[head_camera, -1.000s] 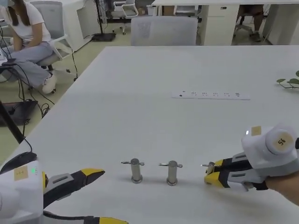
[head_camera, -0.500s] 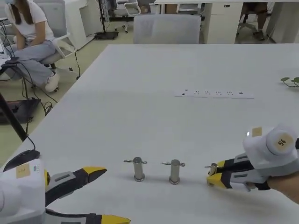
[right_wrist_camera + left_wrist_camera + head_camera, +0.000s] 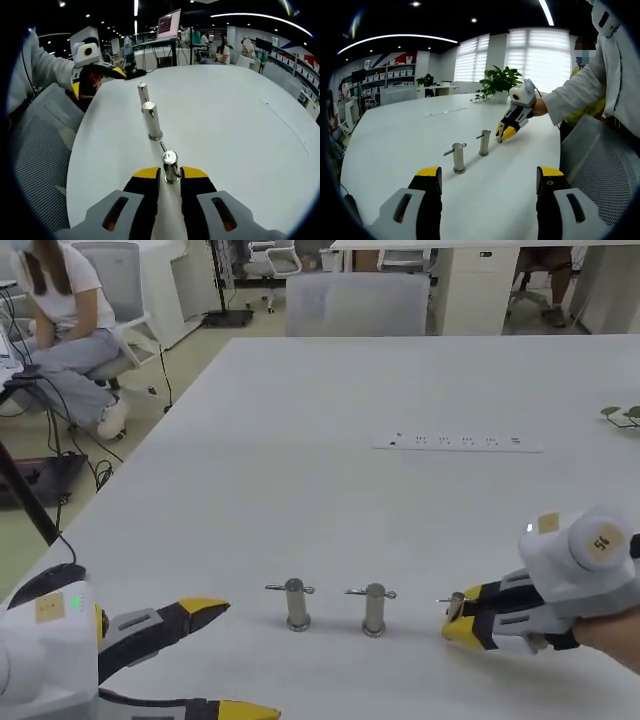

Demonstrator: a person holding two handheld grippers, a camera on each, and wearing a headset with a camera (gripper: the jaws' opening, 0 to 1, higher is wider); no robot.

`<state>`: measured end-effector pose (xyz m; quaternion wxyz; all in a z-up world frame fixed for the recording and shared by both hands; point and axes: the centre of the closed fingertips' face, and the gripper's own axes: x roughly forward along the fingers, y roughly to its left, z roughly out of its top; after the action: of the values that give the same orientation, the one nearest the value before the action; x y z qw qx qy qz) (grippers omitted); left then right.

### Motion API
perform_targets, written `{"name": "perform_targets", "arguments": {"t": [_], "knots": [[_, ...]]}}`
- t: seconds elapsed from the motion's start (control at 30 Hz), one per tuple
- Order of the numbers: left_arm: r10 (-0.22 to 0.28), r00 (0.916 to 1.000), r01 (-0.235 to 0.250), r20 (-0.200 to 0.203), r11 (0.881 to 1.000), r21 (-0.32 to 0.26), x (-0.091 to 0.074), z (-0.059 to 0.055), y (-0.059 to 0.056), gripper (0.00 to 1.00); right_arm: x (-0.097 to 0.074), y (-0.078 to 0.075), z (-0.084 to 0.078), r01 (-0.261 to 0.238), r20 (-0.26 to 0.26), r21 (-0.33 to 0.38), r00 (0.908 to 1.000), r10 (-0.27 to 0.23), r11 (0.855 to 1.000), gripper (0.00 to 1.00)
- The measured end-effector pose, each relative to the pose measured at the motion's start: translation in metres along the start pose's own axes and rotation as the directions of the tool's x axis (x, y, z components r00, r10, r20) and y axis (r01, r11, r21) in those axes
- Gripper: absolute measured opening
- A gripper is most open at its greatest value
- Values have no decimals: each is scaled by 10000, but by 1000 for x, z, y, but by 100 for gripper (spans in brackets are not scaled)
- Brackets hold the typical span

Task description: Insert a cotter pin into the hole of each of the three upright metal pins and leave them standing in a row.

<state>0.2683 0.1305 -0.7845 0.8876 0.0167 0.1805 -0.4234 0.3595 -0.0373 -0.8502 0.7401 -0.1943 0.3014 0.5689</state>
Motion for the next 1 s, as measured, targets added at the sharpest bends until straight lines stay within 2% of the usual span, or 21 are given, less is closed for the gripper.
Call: {"name": "perform_targets", "arguments": {"t": [0.33, 0.57, 0.73, 0.83, 1.0], "knots": [[28, 10000, -29, 84, 10000, 56, -1, 3, 1, 77, -10, -1, -2, 181, 25, 258, 9998, -182, 9995, 19], [96, 9998, -98, 144, 9999, 117, -2, 6, 2, 77, -19, -1, -3, 321, 203, 722, 9992, -337, 9969, 23], [131, 9997, -133, 221, 9999, 107, -3, 8, 1, 77, -31, 4, -8, 481, 373, 1376, 9979, -537, 9893, 29], [148, 9996, -151, 259, 9998, 126, -4, 10, -1, 77, -36, 11, -11, 535, 399, 1485, 9974, -601, 9875, 33], [193, 9994, -198, 297, 9997, 168, -5, 11, -3, 77, -49, 24, -8, 674, 657, 1933, 9945, -815, 9788, 42]]}}
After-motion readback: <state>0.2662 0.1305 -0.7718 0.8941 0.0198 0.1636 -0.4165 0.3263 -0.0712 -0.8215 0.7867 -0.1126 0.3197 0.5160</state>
